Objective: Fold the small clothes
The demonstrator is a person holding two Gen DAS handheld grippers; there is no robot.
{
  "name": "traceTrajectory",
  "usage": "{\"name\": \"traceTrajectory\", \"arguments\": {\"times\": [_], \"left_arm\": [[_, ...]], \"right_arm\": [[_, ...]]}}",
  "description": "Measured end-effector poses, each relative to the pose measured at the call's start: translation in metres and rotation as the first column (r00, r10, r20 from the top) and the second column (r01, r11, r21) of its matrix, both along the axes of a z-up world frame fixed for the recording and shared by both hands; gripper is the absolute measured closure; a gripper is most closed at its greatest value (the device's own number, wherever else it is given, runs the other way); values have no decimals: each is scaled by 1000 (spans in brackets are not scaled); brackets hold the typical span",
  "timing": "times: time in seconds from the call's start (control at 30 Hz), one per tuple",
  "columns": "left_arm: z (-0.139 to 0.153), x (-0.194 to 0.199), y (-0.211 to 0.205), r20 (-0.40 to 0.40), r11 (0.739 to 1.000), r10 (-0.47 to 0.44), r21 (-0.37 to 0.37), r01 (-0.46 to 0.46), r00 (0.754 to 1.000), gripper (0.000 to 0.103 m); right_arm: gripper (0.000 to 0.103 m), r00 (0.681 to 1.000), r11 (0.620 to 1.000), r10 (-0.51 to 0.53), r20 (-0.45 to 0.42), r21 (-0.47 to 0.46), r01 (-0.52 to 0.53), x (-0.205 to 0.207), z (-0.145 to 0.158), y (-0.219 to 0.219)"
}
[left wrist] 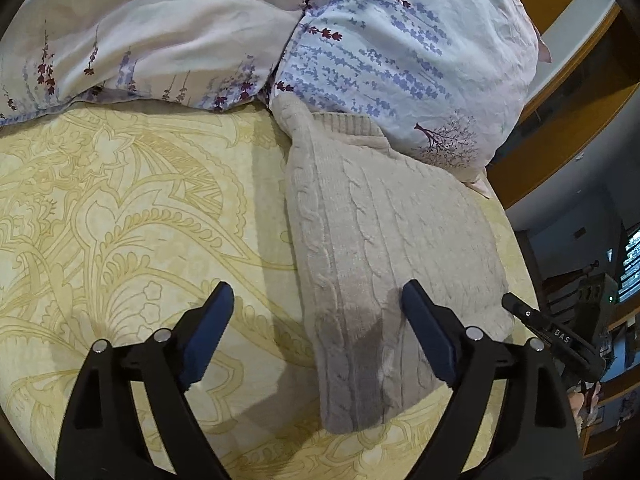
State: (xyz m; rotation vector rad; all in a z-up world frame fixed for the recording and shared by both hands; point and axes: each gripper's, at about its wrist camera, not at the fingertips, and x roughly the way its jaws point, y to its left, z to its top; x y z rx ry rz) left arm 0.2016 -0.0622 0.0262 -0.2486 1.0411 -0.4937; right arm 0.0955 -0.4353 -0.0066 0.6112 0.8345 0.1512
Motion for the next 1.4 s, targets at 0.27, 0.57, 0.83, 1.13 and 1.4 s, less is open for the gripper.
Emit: {"name": "traceTrajectory", "arguments": {"times": [0.27, 0.57, 0.83, 1.13, 1.4], "left_arm": [[1, 8, 5, -12, 999, -11, -39, 11, 1000, 10], [-15, 41, 11, -136, 984, -20, -176, -4, 991, 7], [-25, 56, -2, -145, 980, -30, -200, 1, 989, 6], [-25, 55, -28, -116, 974, -100, -213, 73, 988, 12], [-25, 51, -39, -124, 968, -101, -241, 69, 987, 43]], "right_arm": [[82, 999, 999, 22, -41, 25, -21, 8, 5, -3], [32, 998, 973, 40, -52, 229, -27, 52, 4, -23], [31, 990, 958, 87, -114, 280, -52, 79, -19, -18], [42, 983, 936, 167, -74, 326, -134, 87, -27, -3], [68, 978, 914, 206, -34, 365, -180, 82, -29, 4]]}}
